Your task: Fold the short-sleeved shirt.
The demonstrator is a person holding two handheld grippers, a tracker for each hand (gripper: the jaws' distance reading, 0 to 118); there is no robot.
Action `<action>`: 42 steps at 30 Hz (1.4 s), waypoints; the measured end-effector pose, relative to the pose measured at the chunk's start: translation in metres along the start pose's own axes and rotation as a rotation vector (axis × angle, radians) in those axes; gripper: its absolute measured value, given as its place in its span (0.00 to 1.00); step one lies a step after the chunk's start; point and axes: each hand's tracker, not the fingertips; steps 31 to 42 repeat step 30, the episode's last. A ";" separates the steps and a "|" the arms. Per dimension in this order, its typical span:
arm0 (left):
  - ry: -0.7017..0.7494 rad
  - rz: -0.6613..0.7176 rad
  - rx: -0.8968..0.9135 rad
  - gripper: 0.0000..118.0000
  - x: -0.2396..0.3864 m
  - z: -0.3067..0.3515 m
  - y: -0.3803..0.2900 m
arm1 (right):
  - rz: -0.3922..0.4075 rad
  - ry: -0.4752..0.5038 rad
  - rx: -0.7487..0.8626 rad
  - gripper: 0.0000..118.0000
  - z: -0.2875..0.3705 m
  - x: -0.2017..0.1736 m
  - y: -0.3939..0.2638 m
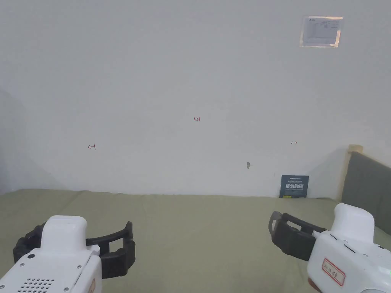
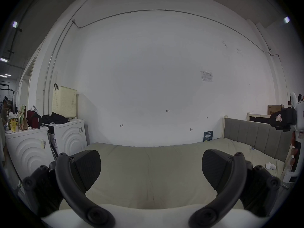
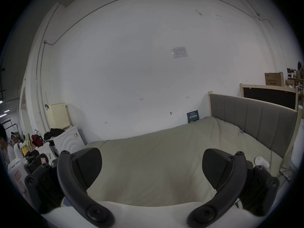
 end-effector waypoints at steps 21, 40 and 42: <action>-0.002 0.004 0.006 1.00 0.004 0.000 -0.001 | 0.059 0.003 0.035 1.00 0.002 0.001 -0.010; -0.013 0.002 0.003 1.00 0.005 -0.001 -0.001 | 0.259 0.003 0.109 1.00 -0.001 -0.004 -0.023; -0.013 0.002 0.003 1.00 0.005 -0.001 -0.001 | 0.259 0.003 0.109 1.00 -0.001 -0.004 -0.023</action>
